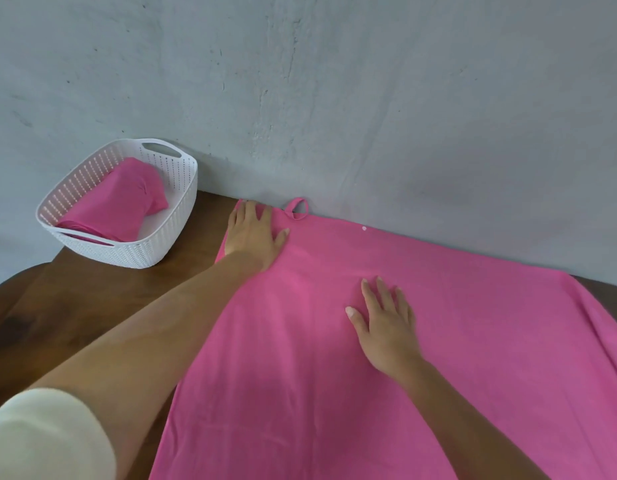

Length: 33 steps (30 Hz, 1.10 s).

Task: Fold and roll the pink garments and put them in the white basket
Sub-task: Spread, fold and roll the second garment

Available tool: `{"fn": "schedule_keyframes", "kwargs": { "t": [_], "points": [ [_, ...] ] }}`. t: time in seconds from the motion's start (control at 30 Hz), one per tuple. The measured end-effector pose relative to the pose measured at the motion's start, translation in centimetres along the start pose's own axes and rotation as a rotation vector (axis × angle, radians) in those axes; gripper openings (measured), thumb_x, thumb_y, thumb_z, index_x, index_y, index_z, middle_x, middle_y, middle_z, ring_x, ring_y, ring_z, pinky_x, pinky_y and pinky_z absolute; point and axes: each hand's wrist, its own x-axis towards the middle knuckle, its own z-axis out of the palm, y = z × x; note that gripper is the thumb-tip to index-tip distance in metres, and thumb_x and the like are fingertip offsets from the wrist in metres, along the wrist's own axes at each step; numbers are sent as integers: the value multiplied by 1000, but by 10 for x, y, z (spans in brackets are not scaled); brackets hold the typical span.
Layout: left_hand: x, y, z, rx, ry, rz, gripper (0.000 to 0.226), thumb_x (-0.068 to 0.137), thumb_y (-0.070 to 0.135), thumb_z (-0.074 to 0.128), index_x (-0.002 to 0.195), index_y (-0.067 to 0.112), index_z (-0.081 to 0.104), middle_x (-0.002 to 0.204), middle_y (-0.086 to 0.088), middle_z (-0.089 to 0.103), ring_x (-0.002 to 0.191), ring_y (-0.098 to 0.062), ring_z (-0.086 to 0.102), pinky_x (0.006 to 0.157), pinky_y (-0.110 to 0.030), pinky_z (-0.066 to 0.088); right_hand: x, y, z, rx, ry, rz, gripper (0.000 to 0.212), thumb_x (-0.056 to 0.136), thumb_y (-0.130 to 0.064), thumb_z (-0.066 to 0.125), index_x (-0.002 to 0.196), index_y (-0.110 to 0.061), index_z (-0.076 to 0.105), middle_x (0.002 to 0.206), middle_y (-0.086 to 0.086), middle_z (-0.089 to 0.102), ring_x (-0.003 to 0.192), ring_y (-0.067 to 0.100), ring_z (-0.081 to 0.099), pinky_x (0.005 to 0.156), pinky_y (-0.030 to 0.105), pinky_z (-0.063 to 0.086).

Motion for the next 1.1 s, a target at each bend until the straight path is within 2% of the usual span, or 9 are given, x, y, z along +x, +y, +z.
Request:
{"fn": "schedule_keyframes", "kwargs": {
  "t": [0.17, 0.3, 0.37, 0.43, 0.5, 0.7, 0.83, 0.97, 1.1],
  "points": [
    [8, -2, 3, -7, 4, 9, 66, 98, 60, 39, 141, 9, 47, 145, -20, 42, 141, -37, 33, 123, -49, 20, 2, -4, 1, 37, 17, 1, 81, 91, -72, 8, 161, -32, 5, 169, -2, -5, 155, 28, -10, 126, 47, -1],
    [-7, 0, 0, -1, 34, -2, 65, 99, 59, 39, 139, 8, 49, 144, -20, 45, 140, -37, 35, 122, -49, 20, -15, 5, 4, 59, 66, -43, 69, 101, -63, 20, 161, -30, 9, 169, -1, -1, 155, 24, -7, 126, 44, 0],
    [-27, 2, -3, -11, 56, 17, 63, 99, 58, 42, 139, 9, 50, 141, -20, 48, 137, -38, 38, 119, -50, 24, -28, 10, 8, 64, 81, -62, 77, 95, -70, 9, 161, -30, 11, 169, -1, 1, 155, 23, -5, 126, 43, 1],
    [-55, 6, -5, -47, 74, 45, 62, 98, 55, 46, 140, 9, 50, 142, -20, 47, 136, -38, 38, 118, -51, 26, -45, 19, 12, 81, 118, -74, 98, 81, -80, -14, 161, -31, 14, 169, -1, 4, 155, 23, -2, 126, 42, 3],
    [-89, 7, -6, -83, 72, 55, 63, 98, 54, 48, 142, 9, 50, 145, -19, 44, 139, -38, 36, 119, -51, 27, -62, 32, 17, 85, 129, -78, 108, 74, -83, -23, 161, -32, 14, 169, -2, 5, 155, 21, -2, 125, 41, 2],
    [-219, 14, -7, -125, 14, 42, 73, 96, 64, 36, 147, 12, 45, 155, -12, 34, 147, -32, 28, 121, -50, 29, -123, 65, 24, 90, 141, -94, 90, 86, -76, -3, 161, -31, 16, 168, -4, 8, 155, 20, -1, 125, 40, 2],
    [-296, 19, -5, -41, -15, 56, 81, 95, 69, 25, 155, 15, 37, 164, -12, 25, 154, -31, 18, 123, -50, 23, -163, 82, 33, 118, 165, -119, 86, 89, -73, 3, 160, -28, 22, 167, -4, 14, 155, 20, 4, 124, 41, 6],
    [-331, 12, -8, 34, -43, 43, 84, 95, 74, 13, 162, 23, 22, 169, -6, 12, 157, -25, 6, 126, -44, 10, -196, 97, 43, 156, 175, -159, 84, 91, -72, 7, 159, -27, 27, 166, -6, 21, 154, 18, 9, 124, 39, 6],
    [-332, 7, -16, 61, -61, 53, 89, 91, 78, 6, 162, 26, 20, 170, -3, 11, 157, -21, 4, 127, -43, 10, -220, 114, 53, 165, 179, -163, 84, 91, -72, 7, 158, -27, 30, 164, -6, 24, 152, 18, 12, 124, 42, 11]
  ]
}}
